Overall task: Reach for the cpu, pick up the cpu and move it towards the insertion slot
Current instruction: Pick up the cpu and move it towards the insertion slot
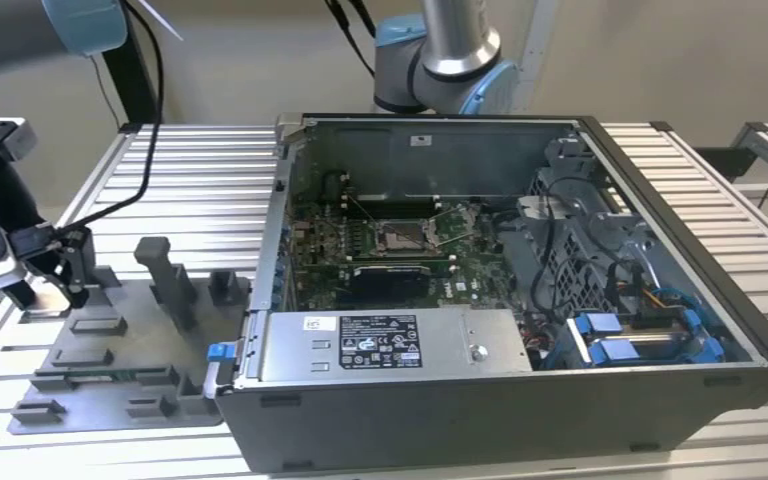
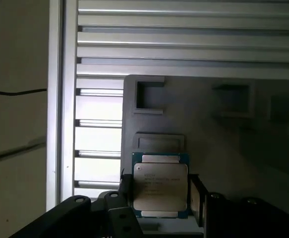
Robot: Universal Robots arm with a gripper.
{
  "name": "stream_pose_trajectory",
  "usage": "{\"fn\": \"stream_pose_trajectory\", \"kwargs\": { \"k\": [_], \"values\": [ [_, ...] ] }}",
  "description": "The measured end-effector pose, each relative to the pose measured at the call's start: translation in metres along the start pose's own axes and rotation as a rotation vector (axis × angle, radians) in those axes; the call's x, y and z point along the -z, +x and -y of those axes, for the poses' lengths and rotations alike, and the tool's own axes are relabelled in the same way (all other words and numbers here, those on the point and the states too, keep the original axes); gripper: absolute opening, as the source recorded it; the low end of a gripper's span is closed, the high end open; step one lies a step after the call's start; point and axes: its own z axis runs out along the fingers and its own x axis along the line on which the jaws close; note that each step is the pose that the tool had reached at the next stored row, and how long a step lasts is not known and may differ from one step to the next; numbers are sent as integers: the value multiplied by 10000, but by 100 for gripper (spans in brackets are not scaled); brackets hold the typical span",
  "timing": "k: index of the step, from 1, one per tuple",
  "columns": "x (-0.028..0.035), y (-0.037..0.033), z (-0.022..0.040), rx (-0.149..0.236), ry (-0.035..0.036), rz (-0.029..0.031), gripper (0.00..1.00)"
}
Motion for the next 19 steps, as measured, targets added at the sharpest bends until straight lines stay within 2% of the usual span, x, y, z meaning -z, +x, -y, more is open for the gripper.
{"fn": "stream_pose_trajectory", "kwargs": {
  "k": [14,19],
  "values": [
    [203,3,-8,-1,1,-14,0],
    [338,4,-13,-1,2,-17,0]
  ]
}}
